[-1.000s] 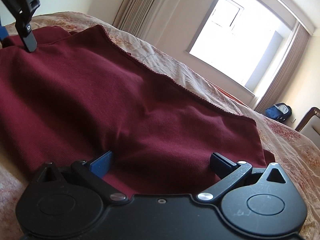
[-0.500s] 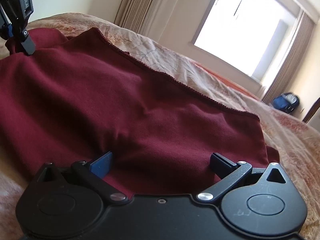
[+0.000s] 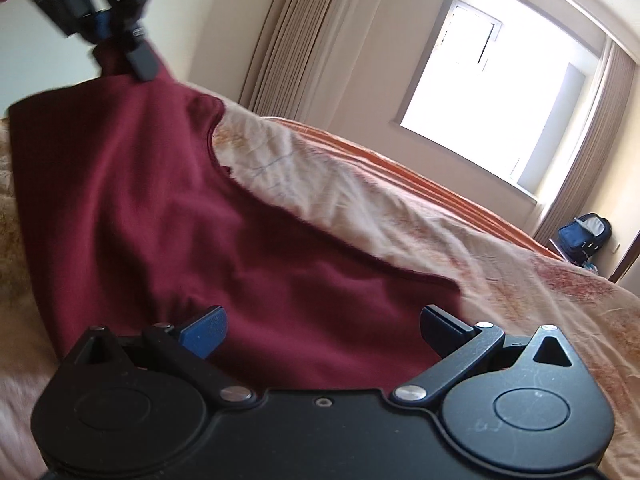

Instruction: Fold small clothes

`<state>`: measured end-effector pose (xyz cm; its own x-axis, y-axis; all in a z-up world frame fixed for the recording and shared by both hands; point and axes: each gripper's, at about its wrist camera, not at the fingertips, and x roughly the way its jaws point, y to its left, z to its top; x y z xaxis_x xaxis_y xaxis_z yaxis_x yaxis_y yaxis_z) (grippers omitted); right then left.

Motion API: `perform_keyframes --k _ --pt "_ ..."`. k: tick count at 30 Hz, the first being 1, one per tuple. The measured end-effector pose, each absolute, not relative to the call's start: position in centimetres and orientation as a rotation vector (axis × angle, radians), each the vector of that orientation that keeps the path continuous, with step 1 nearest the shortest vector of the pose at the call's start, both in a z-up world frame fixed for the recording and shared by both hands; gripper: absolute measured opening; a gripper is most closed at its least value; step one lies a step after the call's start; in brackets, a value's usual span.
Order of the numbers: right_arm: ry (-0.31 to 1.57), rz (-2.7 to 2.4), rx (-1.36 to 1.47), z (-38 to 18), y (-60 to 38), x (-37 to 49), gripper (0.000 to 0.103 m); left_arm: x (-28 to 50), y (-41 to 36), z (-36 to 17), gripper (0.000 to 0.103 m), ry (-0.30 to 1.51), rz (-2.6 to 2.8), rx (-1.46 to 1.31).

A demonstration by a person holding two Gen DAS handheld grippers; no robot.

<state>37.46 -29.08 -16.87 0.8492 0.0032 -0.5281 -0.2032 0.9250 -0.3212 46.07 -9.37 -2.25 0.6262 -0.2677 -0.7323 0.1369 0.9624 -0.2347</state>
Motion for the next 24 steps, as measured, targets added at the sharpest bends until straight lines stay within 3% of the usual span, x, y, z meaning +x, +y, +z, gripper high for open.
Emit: perform_keyframes --k 7,15,16,19,22,24 --pt "0.566 0.031 -0.374 -15.1 -37.2 33.3 0.102 45.3 -22.3 -1.5 0.008 0.886 -0.404 -0.042" --pt "0.702 -0.104 -0.375 -16.8 -45.0 28.1 0.102 43.9 -33.1 -7.6 0.013 1.058 -0.578 0.054" --pt "0.715 -0.114 -0.377 -17.1 -45.4 27.6 0.102 43.8 -33.4 -7.8 0.018 1.070 -0.593 0.036" --pt "0.738 -0.139 -0.364 -17.6 -46.4 26.4 0.102 43.4 -33.2 -7.5 0.067 1.061 -0.600 0.008" --pt "0.751 -0.153 -0.313 -17.5 -46.8 26.1 0.102 43.5 -31.9 -6.2 0.073 1.025 -0.587 -0.004" --pt "0.757 -0.159 -0.263 -17.3 -47.1 26.9 0.102 43.8 -30.8 -5.7 0.088 1.014 -0.538 -0.003"
